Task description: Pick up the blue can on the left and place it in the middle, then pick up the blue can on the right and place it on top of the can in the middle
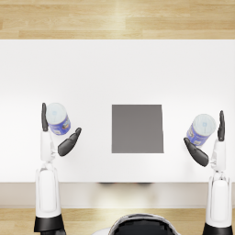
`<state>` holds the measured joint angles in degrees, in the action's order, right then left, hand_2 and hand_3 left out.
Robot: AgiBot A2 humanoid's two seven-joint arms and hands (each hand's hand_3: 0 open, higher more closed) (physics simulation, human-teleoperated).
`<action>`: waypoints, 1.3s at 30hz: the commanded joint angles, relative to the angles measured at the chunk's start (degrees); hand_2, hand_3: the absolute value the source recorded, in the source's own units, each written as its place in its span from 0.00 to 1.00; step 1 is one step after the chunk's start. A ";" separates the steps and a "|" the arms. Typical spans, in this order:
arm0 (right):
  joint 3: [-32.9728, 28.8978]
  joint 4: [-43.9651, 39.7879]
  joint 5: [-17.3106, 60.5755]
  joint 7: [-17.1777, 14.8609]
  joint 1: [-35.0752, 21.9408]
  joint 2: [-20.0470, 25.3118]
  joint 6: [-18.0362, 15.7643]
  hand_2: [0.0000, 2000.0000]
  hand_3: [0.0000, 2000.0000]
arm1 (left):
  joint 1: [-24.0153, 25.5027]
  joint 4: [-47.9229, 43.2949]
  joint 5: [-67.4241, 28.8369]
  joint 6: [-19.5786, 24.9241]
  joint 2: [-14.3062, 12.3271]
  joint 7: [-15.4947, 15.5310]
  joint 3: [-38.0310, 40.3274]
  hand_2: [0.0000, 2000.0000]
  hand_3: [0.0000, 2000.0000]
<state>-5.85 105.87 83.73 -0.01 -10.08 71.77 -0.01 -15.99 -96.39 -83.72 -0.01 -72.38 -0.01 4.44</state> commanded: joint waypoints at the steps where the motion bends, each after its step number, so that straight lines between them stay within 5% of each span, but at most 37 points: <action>1: -1.95 -2.88 0.13 0.00 0.52 0.13 0.00 0.00 0.00 | -1.41 4.91 -0.13 0.00 -0.09 0.00 1.47 0.00 0.00; 27: 2.02 -32.34 0.44 0.01 -5.72 2.86 0.01 0.00 0.00 | -12.36 42.42 -0.43 0.01 -2.93 0.01 0.00 0.00 0.00; 39: 2.59 -38.42 0.45 0.02 -8.63 4.12 0.32 0.00 0.00 | -15.79 47.85 -0.44 -0.02 -4.23 0.01 -1.45 0.00 0.00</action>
<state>-3.21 67.87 84.18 0.01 -17.31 75.90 0.28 -30.18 -48.64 -84.16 -0.04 -76.60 0.01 3.15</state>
